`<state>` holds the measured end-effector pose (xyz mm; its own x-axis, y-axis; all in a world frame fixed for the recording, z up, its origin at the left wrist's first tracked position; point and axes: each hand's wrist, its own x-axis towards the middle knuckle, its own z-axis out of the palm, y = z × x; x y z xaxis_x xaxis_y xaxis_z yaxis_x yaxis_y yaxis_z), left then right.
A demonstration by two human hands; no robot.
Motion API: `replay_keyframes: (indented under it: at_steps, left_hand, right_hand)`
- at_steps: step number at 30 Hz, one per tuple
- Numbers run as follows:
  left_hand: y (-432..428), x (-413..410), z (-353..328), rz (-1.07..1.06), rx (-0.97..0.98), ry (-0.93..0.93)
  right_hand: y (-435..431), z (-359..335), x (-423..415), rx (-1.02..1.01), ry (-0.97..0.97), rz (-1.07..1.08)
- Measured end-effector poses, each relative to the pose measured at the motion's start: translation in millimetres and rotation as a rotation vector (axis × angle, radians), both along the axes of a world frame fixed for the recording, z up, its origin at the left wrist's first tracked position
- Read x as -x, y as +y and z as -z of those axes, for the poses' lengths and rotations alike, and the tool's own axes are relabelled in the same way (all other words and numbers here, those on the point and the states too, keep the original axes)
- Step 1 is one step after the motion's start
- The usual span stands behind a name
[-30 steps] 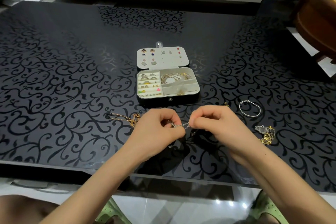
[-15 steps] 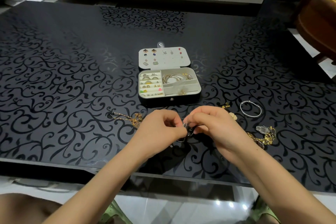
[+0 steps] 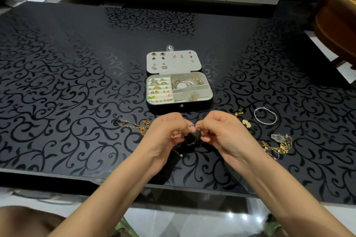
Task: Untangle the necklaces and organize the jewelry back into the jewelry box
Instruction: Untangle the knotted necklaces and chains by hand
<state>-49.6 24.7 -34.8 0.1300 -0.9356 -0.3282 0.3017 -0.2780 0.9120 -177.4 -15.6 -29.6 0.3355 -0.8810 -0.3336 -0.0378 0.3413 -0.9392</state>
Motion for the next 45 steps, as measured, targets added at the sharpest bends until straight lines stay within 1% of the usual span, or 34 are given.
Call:
replay_keyframes:
  at_steps: [4, 6, 8, 10, 14, 16, 18, 21, 24, 27, 29, 30, 32, 35, 36, 38, 40, 41, 42, 43, 45]
  left_hand:
    - [-1.2, -1.5, 0.7, -0.039, -0.005, 0.089]
    - [-1.4, -1.6, -1.1, -0.021, -0.009, 0.117]
    - [-1.1, -1.9, -2.3, 0.012, -0.009, 0.111]
    - [-0.7, -3.2, -2.4, 0.034, -0.006, 0.075]
    - [2.6, -9.4, -0.5, 0.087, -0.002, -0.104]
    - [4.3, -11.3, -0.1, 0.120, 0.013, -0.156]
    - [4.6, -12.0, 1.0, 0.151, 0.030, -0.166]
    - [5.3, -11.8, 1.4, 0.207, 0.051, -0.165]
    - [6.7, -10.5, 2.4, 0.245, 0.081, -0.213]
    - [6.1, -6.3, 3.1, 0.213, 0.088, -0.338]
    - [5.3, -2.3, 3.5, 0.165, 0.098, -0.472]
    - [4.8, -0.7, 4.0, 0.137, 0.108, -0.570]
    - [4.3, 1.0, 4.2, 0.066, 0.136, -0.769]
    - [3.5, 0.9, 4.8, -0.014, 0.191, -0.906]
    - [3.5, 1.0, 5.0, -0.016, 0.204, -0.951]
    - [4.5, 1.9, 5.1, -0.011, 0.227, -1.041]
    - [4.9, 2.3, 5.1, 0.002, 0.231, -1.095]
    - [4.9, 2.1, 5.9, 0.024, 0.217, -1.095]
    - [4.4, 1.5, 6.7, 0.054, 0.188, -1.049]
    - [3.8, 0.7, 6.7, 0.085, 0.148, -0.946]
    - [1.8, -1.7, 5.3, 0.119, 0.085, -0.667]
  right_hand:
    - [0.5, -2.4, 3.2, -0.024, 0.006, -0.042]
    - [0.9, -3.5, 4.1, -0.053, 0.008, -0.086]
    - [1.2, -3.4, 4.1, -0.035, 0.055, -0.137]
    - [0.8, -4.3, 5.0, 0.005, 0.108, -0.164]
    - [-2.2, -6.8, 8.4, 0.056, 0.214, -0.171]
    - [-3.4, -7.6, 9.9, 0.047, 0.238, -0.165]
    - [-4.0, -8.4, 10.2, -0.009, 0.196, -0.171]
    - [-6.3, -7.8, 9.9, -0.153, 0.064, -0.111]
    - [-8.9, -7.5, 9.5, -0.211, -0.038, -0.084]
    - [-9.0, -7.9, 9.3, -0.217, -0.088, -0.048]
    - [-7.8, -7.2, 8.3, -0.215, -0.088, -0.009]
    - [-7.2, -6.8, 8.0, -0.209, -0.080, 0.003]
    - [-6.0, -6.7, 8.8, -0.157, -0.011, -0.023]
    - [-3.2, -10.6, 12.0, 0.040, 0.280, -0.152]
    - [-2.9, -11.2, 12.3, 0.082, 0.324, -0.181]
    - [-3.2, -11.2, 12.3, 0.095, 0.318, -0.190]
    - [-4.1, -11.4, 12.7, 0.075, 0.262, -0.159]
    - [-4.7, -11.2, 13.6, 0.073, 0.228, -0.140]
    - [-5.8, -10.9, 14.5, 0.082, 0.198, -0.122]
    - [-6.9, -10.8, 15.7, 0.100, 0.171, -0.107]
    - [-9.2, -10.7, 17.5, 0.148, 0.122, -0.094]
